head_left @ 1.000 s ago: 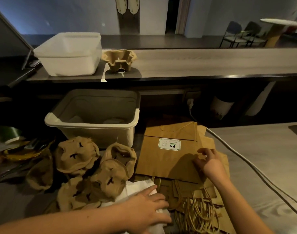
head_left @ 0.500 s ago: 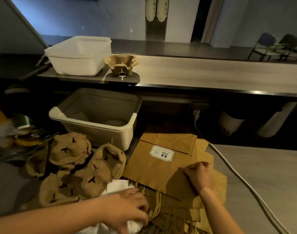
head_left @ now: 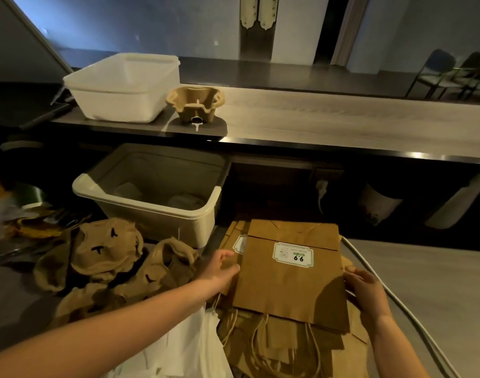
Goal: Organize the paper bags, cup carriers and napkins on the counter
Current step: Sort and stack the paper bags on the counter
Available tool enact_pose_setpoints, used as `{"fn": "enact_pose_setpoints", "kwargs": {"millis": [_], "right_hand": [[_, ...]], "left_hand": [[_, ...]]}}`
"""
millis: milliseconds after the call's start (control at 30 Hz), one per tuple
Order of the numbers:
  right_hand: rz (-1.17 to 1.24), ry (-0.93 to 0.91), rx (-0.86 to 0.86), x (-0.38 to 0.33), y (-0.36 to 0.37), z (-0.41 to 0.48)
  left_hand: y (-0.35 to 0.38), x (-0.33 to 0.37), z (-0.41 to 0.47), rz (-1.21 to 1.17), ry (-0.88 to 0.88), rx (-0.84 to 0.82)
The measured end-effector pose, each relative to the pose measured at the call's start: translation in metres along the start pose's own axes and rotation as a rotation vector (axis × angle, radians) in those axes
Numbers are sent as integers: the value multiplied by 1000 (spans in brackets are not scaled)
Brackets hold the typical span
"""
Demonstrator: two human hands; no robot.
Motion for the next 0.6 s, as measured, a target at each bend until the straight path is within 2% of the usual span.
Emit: {"fn": "enact_pose_setpoints", "kwargs": {"millis": [67, 133, 267, 367, 467, 600], "right_hand": [[41, 8, 21, -4, -12, 4], [48, 36, -28, -7, -17, 5], [-149, 6, -127, -7, -2, 2], [-263, -23, -92, 1, 6, 5], [-352, -21, -92, 5, 9, 9], [-241, 35, -165, -1, 13, 4]], "left_hand": [[3, -4, 4, 5, -45, -31], [5, -7, 7, 12, -83, -69], [12, -3, 8, -39, -153, -155], [23, 3, 3, -128, -215, -264], [25, -1, 6, -181, -288, -272], [25, -10, 10, -252, -374, -303]]}}
Point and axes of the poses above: each hand's wrist, its own z-axis towards the middle knuckle, its own y-axis out of the palm, x = y × z, the point moved 6 cm from there along z, towards the middle knuckle, and after that the axes turned 11 degrees about x, right-handed, at the moved point
